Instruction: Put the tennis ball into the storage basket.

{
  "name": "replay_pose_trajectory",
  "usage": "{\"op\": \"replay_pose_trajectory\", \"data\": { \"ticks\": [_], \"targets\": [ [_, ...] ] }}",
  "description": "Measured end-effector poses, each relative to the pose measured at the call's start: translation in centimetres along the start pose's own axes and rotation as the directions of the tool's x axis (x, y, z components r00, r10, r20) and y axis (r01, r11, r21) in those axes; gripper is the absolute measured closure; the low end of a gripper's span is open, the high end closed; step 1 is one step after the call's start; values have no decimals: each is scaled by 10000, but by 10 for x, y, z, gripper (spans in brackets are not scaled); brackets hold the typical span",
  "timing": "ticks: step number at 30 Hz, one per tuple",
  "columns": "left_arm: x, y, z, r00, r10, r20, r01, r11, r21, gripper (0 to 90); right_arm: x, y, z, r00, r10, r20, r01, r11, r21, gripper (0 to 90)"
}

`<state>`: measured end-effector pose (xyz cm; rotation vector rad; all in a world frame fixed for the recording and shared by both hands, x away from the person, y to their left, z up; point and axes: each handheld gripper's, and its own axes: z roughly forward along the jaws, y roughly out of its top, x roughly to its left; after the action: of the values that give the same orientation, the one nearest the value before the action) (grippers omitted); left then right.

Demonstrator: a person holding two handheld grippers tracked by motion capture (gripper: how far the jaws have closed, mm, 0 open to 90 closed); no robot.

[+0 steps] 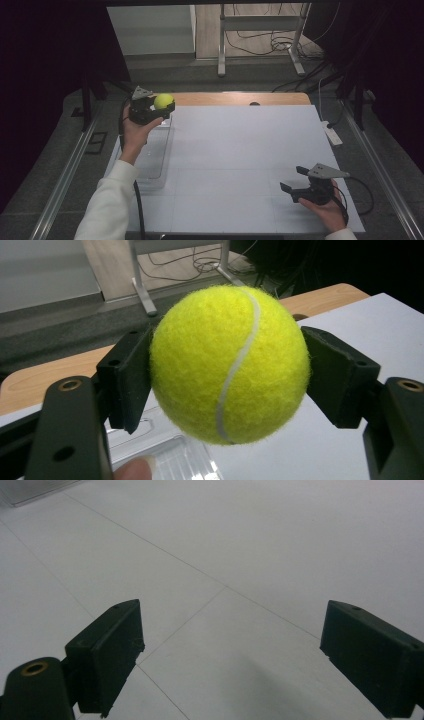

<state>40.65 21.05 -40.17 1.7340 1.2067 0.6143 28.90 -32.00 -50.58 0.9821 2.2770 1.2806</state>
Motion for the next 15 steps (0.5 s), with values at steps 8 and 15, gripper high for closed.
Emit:
{"op": "replay_pose_trajectory", "data": {
  "ticks": [8, 15],
  "targets": [
    [10, -2, -3, 9996, -106, -275, 109, 9999, 100, 273, 0, 0, 0, 10000, 5, 2, -5, 10000, 10, 104],
    [23, -7, -5, 9982, -257, -549, 269, 9994, 229, 273, 0, 0, 1, 10000, 9, 10, -9, 10000, 45, 104]
  ]
}}
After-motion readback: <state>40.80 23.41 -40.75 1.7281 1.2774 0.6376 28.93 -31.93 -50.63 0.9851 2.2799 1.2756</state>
